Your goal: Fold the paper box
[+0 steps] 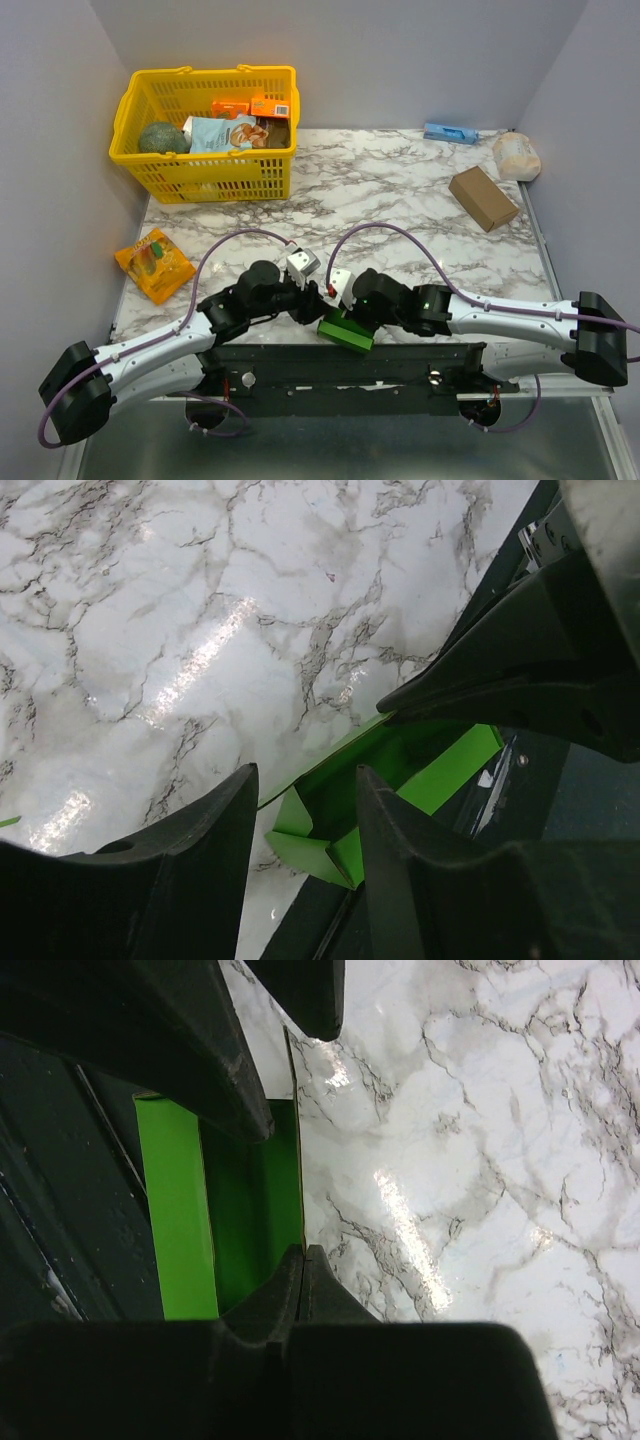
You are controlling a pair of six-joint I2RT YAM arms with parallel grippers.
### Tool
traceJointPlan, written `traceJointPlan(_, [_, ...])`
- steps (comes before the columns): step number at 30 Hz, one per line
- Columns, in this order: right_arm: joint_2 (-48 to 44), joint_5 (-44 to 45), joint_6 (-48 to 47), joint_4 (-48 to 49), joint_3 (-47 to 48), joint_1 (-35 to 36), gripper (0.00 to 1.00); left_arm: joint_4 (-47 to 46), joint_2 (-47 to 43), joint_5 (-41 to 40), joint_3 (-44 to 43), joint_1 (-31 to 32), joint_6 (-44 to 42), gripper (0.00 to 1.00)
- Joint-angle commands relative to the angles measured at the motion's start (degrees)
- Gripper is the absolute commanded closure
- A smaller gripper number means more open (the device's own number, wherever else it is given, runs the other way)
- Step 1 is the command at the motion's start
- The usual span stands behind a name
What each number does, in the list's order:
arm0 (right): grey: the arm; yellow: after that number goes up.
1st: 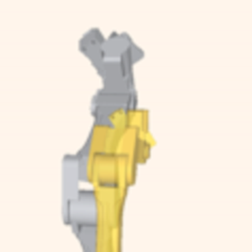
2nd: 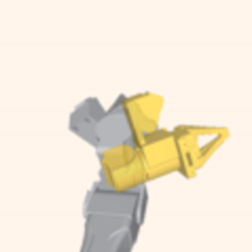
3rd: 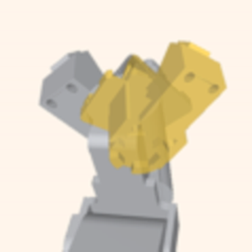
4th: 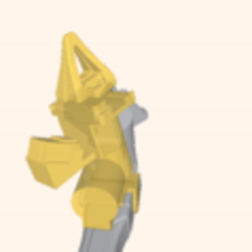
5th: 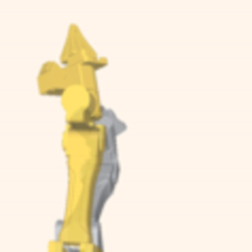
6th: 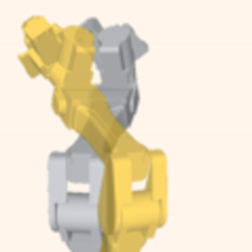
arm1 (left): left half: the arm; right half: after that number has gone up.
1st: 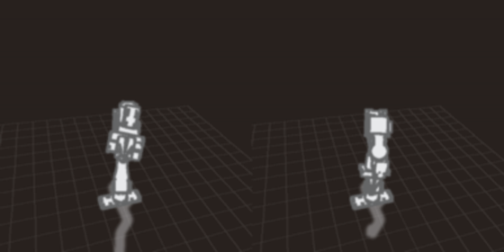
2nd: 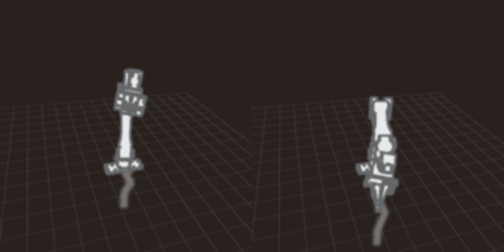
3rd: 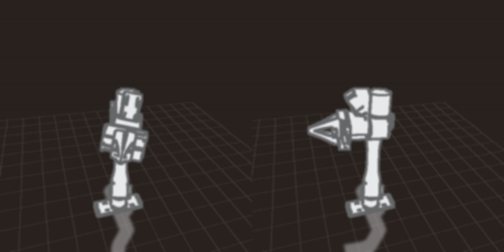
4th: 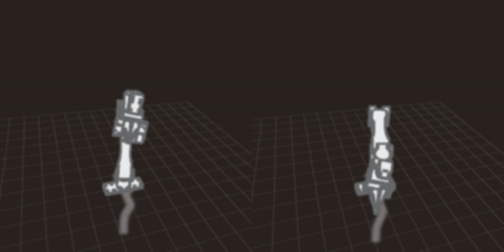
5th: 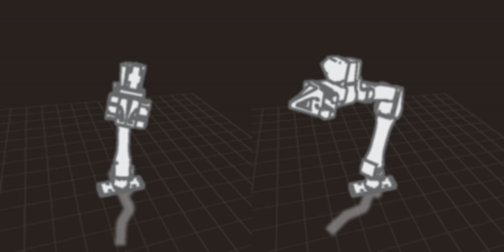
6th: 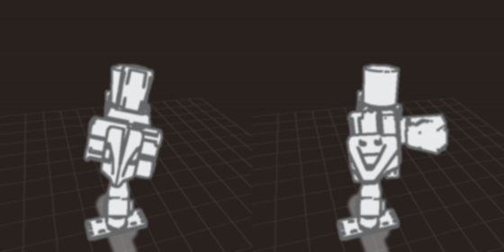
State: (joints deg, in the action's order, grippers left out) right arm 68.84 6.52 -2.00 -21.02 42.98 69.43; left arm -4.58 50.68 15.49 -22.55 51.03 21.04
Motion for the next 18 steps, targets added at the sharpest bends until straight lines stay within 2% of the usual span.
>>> traceJointPlan(1, [-0.9,-0.2,-0.6,-0.2,-0.9,0.2,1.00,-0.2,0.6,0.2,-0.7,0.7,-1.0,0.50])
traceJointPlan(8, [-1.0,0.2,-0.5,-0.2,-1.0,0.2,1.00,1.2,2.1,-0.2,-1.6,1.7,-1.0,0.51])
traceJointPlan(15, [-1.1,0.7,-0.6,-0.2,-1.0,0.2,1.00,1.7,0.8,-1.8,-1.1,2.5,-0.4,0.58])
traceJointPlan(18, [-1.1,0.7,-0.7,-0.1,-0.9,0.2,1.00,1.9,1.2,-1.9,-1.4,2.7,-0.5,0.64])
